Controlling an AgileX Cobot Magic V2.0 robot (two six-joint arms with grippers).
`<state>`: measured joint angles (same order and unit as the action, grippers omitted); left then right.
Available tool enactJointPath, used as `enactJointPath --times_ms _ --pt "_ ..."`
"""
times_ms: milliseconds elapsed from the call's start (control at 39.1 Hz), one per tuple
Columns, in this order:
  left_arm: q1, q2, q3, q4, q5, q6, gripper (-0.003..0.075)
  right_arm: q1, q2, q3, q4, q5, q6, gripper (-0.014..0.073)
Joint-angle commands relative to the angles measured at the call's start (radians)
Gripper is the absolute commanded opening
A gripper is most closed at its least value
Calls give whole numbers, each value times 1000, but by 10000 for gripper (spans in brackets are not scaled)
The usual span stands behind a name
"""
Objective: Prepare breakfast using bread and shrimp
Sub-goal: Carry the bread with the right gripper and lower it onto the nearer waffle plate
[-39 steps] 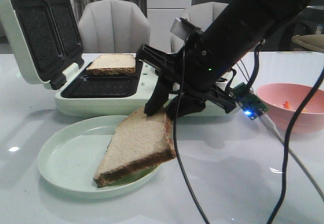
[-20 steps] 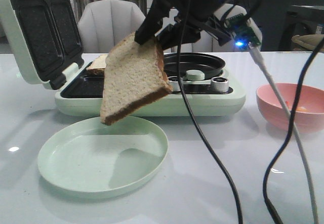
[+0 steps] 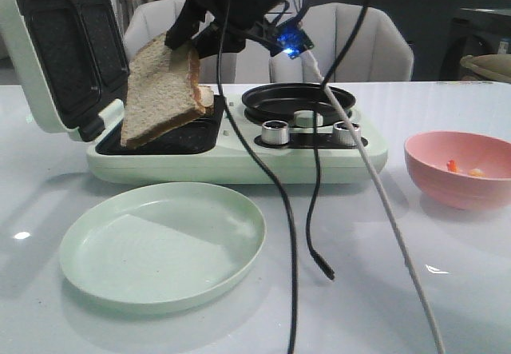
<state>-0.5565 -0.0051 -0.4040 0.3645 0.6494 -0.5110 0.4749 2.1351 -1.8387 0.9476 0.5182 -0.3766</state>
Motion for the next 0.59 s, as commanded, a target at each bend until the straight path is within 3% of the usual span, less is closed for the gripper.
enactJointPath --times_ms 0,153,562 --pt "-8 -18 -25 6 -75 -10 385 -2 4 -117 35 0 -17 220" --pt "-8 -18 -25 6 -75 -10 385 -2 79 -196 33 16 -17 220" --pt "-8 -18 -25 6 -75 -10 385 -5 79 -197 -22 -9 -29 223"
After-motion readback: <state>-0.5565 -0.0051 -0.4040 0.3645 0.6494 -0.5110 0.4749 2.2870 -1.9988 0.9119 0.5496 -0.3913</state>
